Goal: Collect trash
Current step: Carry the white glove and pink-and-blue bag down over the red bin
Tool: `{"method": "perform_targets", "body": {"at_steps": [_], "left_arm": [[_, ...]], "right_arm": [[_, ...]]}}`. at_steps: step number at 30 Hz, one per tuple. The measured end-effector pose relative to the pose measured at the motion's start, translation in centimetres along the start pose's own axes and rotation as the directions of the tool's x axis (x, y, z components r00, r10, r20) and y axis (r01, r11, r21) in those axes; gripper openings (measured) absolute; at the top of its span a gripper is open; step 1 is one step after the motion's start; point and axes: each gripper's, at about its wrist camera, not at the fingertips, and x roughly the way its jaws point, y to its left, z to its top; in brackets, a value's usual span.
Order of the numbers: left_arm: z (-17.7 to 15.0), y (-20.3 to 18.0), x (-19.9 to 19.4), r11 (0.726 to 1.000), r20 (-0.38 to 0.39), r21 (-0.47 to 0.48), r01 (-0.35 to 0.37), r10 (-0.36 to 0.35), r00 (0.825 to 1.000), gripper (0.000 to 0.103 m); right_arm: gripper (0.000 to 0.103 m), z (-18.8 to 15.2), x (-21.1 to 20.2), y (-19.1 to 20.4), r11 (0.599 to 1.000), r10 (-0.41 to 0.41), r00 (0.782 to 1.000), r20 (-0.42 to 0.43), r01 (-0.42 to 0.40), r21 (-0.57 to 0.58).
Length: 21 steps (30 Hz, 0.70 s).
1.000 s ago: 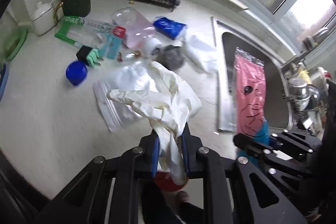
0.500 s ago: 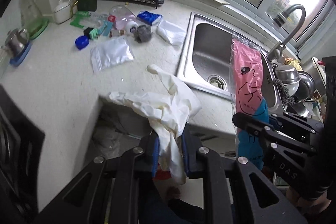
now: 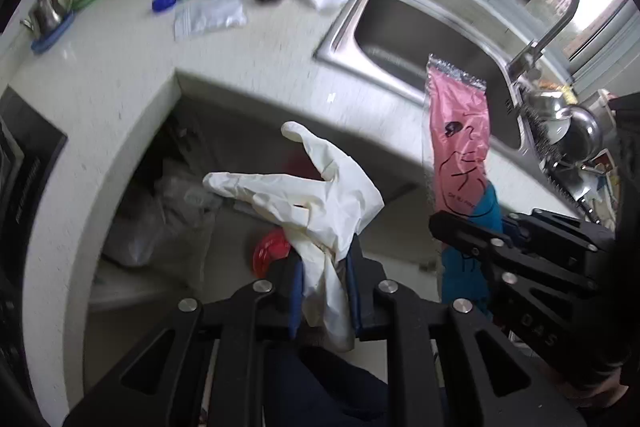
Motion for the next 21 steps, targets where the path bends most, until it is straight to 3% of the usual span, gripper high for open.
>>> {"method": "perform_targets", "body": {"at_steps": [8, 12, 21], "left_arm": [[-1.7, 2.1, 5.5, 0.999, -0.083, -0.017, -0.033, 0.032, 0.996, 0.016], [-2.6, 3.6, 8.7, 0.999, -0.117, -0.046, -0.019, 0.014, 0.993, 0.016], [-6.1, 7.8, 20.6, 0.998, -0.251, -0.053, -0.027, 0.013, 0.968, 0.016]], "right_arm": [[0.011, -2.4, 4.8, -0.4, 0.999, -0.046, 0.997, -0.069, 0.045, -0.005], [0.011, -3.4, 8.4, -0.4, 0.999, -0.049, 0.990, -0.129, 0.049, -0.002], [0.011, -6.6, 19.4, -1.3, 0.997, -0.027, 0.961, -0.275, 0.045, 0.062]]}}
